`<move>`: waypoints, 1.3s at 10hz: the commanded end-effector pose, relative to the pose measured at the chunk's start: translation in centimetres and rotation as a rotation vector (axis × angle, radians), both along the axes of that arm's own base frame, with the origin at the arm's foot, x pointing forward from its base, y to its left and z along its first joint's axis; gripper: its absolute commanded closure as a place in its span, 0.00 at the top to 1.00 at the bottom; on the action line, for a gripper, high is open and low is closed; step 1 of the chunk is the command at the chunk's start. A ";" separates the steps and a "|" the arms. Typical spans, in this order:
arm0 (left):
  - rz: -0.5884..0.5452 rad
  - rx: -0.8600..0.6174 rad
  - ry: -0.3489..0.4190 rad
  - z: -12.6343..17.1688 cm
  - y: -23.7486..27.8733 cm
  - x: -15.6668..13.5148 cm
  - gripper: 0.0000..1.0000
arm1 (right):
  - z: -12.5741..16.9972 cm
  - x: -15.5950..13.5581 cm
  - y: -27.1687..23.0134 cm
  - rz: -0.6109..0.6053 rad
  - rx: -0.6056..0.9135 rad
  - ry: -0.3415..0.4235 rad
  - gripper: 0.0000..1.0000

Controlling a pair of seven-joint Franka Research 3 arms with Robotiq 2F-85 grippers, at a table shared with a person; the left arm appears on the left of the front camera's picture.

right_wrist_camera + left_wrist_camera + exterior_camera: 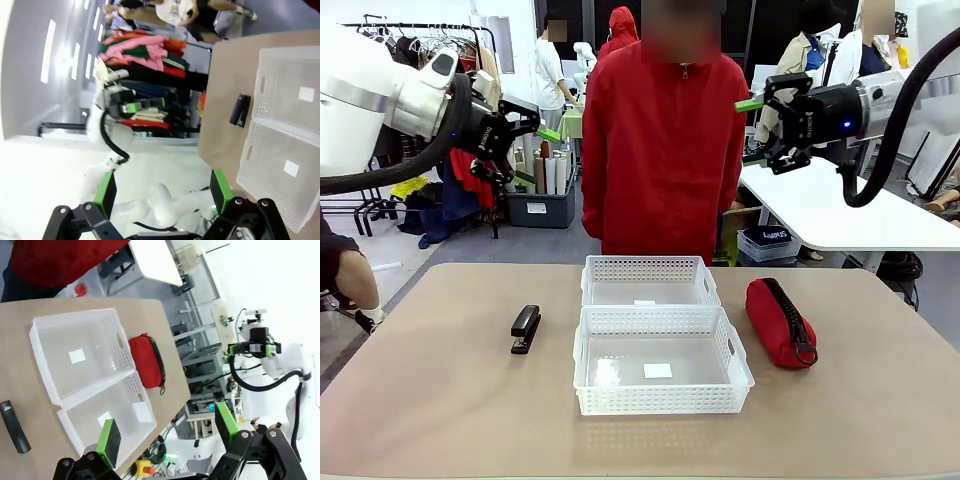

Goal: Distribute items into two baskets.
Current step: Pick up the Pencil pouch that the person points to.

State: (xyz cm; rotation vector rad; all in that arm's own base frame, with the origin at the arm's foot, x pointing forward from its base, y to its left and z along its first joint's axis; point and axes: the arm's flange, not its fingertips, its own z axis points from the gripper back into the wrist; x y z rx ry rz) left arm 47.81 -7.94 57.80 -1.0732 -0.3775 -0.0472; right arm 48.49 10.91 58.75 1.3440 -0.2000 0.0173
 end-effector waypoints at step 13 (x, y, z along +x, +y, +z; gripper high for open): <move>-0.214 -0.365 0.053 0.8 2.6 1.3 1.00 | -0.2 3.6 -5.8 0.043 0.088 -0.029 1.00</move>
